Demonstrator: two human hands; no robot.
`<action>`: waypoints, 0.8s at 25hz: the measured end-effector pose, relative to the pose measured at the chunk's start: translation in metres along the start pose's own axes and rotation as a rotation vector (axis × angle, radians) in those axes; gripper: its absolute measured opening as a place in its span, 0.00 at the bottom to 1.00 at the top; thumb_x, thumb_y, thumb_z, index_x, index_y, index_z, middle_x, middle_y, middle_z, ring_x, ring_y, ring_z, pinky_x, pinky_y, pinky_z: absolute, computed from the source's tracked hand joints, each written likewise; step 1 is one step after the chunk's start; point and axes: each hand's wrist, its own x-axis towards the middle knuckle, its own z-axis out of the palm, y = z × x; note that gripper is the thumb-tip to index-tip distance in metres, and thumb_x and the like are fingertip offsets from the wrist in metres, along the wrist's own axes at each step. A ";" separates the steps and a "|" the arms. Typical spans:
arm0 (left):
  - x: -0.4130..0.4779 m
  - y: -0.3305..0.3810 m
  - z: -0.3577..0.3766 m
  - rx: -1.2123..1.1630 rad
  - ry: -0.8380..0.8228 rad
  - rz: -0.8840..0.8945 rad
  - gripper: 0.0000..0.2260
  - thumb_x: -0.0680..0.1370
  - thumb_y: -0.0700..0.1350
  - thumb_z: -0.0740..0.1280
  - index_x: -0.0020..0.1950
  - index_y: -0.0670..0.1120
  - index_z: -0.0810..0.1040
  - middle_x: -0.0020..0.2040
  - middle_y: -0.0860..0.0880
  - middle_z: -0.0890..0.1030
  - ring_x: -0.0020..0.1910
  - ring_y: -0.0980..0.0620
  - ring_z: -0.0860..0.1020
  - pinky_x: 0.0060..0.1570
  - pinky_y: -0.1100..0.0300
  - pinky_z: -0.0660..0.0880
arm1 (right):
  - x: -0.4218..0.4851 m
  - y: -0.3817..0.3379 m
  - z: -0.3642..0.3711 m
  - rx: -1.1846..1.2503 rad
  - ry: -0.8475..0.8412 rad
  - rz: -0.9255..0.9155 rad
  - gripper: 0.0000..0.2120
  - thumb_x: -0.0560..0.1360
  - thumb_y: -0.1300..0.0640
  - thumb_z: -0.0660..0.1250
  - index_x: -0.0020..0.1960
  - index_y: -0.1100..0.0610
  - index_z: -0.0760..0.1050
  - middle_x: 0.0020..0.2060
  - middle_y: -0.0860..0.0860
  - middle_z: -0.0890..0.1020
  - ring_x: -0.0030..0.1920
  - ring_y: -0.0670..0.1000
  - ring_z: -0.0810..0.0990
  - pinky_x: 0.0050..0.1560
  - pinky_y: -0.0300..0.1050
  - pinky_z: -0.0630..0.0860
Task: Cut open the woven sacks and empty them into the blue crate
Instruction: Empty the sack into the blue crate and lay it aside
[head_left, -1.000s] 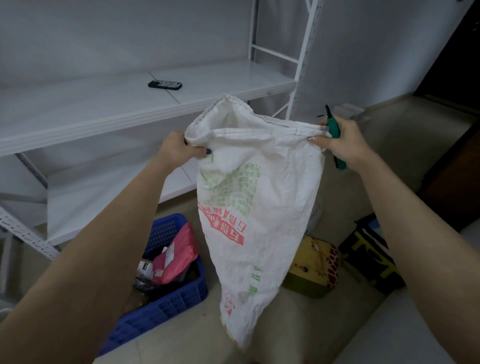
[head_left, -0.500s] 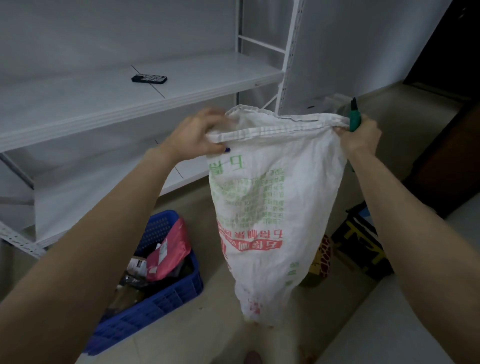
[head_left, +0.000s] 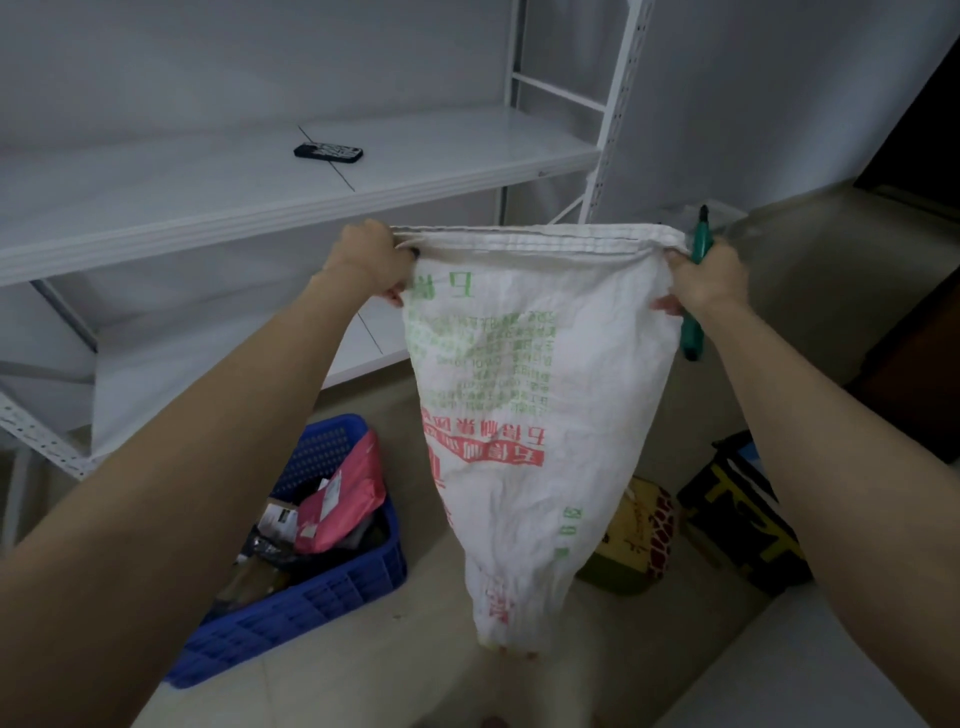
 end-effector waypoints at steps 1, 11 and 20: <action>0.004 0.000 0.003 -0.136 0.013 -0.030 0.12 0.79 0.44 0.61 0.45 0.36 0.79 0.42 0.41 0.84 0.33 0.50 0.82 0.41 0.53 0.81 | 0.001 -0.002 0.008 0.177 -0.046 0.087 0.20 0.79 0.50 0.63 0.66 0.60 0.67 0.58 0.57 0.76 0.36 0.55 0.82 0.35 0.47 0.82; 0.089 -0.014 0.003 -0.553 0.354 0.094 0.11 0.77 0.42 0.62 0.34 0.47 0.75 0.36 0.44 0.76 0.37 0.48 0.76 0.40 0.59 0.74 | 0.042 -0.062 0.064 0.608 -0.128 0.109 0.09 0.79 0.56 0.63 0.56 0.57 0.66 0.55 0.55 0.72 0.56 0.57 0.79 0.45 0.56 0.81; 0.112 0.018 -0.028 -0.610 0.583 0.389 0.12 0.77 0.40 0.60 0.33 0.46 0.67 0.27 0.54 0.63 0.22 0.61 0.62 0.26 0.68 0.56 | 0.052 -0.109 0.039 0.769 -0.030 -0.213 0.06 0.79 0.60 0.64 0.45 0.51 0.70 0.44 0.48 0.76 0.50 0.54 0.80 0.50 0.51 0.81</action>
